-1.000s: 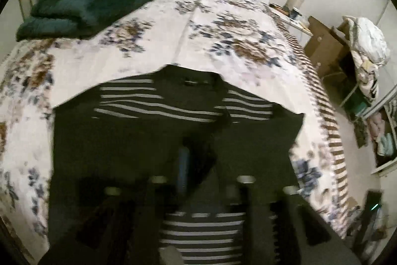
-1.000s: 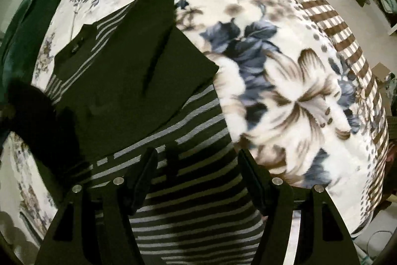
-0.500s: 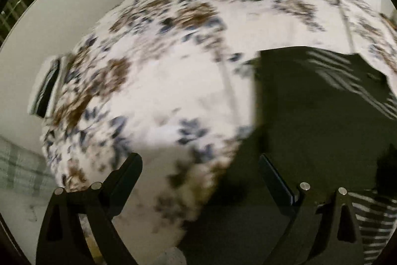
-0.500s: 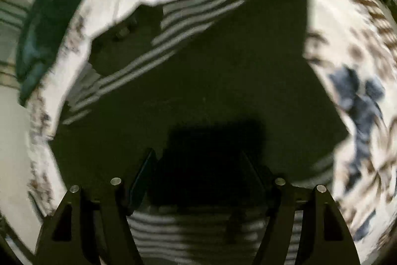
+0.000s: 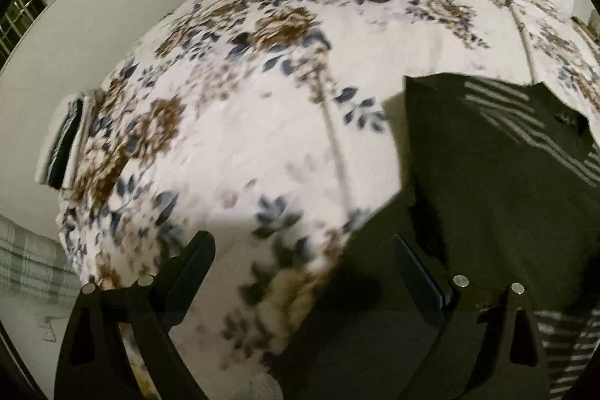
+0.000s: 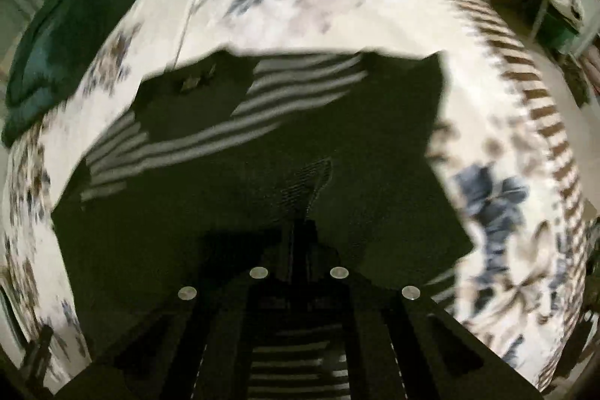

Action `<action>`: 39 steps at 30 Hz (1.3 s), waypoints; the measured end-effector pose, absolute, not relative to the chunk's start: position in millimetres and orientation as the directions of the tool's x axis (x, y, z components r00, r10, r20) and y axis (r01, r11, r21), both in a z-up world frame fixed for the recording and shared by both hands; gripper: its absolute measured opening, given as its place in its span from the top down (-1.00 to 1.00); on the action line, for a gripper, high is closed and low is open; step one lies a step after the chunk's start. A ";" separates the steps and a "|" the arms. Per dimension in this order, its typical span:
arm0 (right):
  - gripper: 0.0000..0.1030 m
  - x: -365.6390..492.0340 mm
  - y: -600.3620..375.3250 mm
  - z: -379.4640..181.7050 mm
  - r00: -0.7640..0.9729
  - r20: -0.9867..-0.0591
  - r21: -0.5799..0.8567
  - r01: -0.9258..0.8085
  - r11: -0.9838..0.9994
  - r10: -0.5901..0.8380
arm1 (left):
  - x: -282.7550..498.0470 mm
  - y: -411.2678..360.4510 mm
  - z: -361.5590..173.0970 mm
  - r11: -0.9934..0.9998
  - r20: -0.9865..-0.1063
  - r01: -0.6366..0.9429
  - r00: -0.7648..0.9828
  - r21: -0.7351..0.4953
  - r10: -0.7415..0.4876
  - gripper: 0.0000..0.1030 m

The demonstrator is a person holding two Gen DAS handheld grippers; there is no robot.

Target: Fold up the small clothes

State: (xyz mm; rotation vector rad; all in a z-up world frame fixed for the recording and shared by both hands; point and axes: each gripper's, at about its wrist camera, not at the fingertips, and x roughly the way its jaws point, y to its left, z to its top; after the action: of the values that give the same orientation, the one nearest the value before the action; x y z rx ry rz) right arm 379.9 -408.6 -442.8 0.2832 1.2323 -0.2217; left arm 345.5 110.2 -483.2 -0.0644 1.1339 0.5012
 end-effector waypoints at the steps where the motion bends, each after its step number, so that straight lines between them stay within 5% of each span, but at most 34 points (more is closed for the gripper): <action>1: 0.93 380.1 -423.3 -437.7 0.322 -0.946 0.085 0.338 0.937 -0.030 | 352.0 107.9 -483.2 0.892 -0.880 -0.409 0.331 0.192 0.341 -0.86; 13: 0.90 399.7 -515.7 -495.1 0.145 -0.987 0.016 0.484 0.875 -0.062 | 459.3 70.3 -526.0 0.939 -0.891 -0.264 0.337 0.221 0.304 -0.86; 18: 0.24 393.1 -514.4 -469.3 0.184 -0.983 0.073 0.496 0.866 -0.023 | 472.3 75.9 -518.1 0.942 -0.872 -0.242 0.378 0.231 0.311 -0.86; 23: -0.03 429.2 -426.6 -434.9 0.249 -0.956 0.207 0.205 0.957 0.153 | 446.9 96.4 -532.1 0.930 -0.891 -0.292 0.324 0.224 0.316 -0.86; 27: -0.04 481.3 -311.1 -451.3 0.155 -0.928 0.320 -0.128 0.939 0.338 | 433.1 111.6 -558.0 0.917 -0.928 -0.360 0.255 0.169 0.271 -0.86; 34: -0.04 549.0 -159.0 -508.5 -0.041 -0.924 0.357 -0.444 0.822 0.379 | 427.1 114.2 -579.3 0.912 -0.932 -0.385 0.256 0.145 0.256 -0.86; 36: 0.29 557.1 -137.9 -514.8 -0.085 -0.914 0.387 -0.481 0.786 0.398 | 426.9 114.8 -582.3 0.912 -0.933 -0.386 0.256 0.140 0.252 -0.86; 37: 0.84 558.9 -132.7 -515.0 -0.082 -0.916 0.379 -0.496 0.781 0.392 | 426.8 115.4 -582.8 0.912 -0.933 -0.387 0.258 0.139 0.251 -0.86; 39: 0.96 566.1 -130.2 -512.1 -0.033 -0.926 0.345 -0.478 0.808 0.376 | 426.8 116.2 -583.2 0.912 -0.933 -0.386 0.259 0.139 0.251 -0.86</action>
State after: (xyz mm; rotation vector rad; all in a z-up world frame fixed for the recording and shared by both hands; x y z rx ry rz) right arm 566.1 -130.2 -512.1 -0.0871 1.4498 0.6865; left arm 426.8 116.2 -583.2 -0.1262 1.2362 0.4335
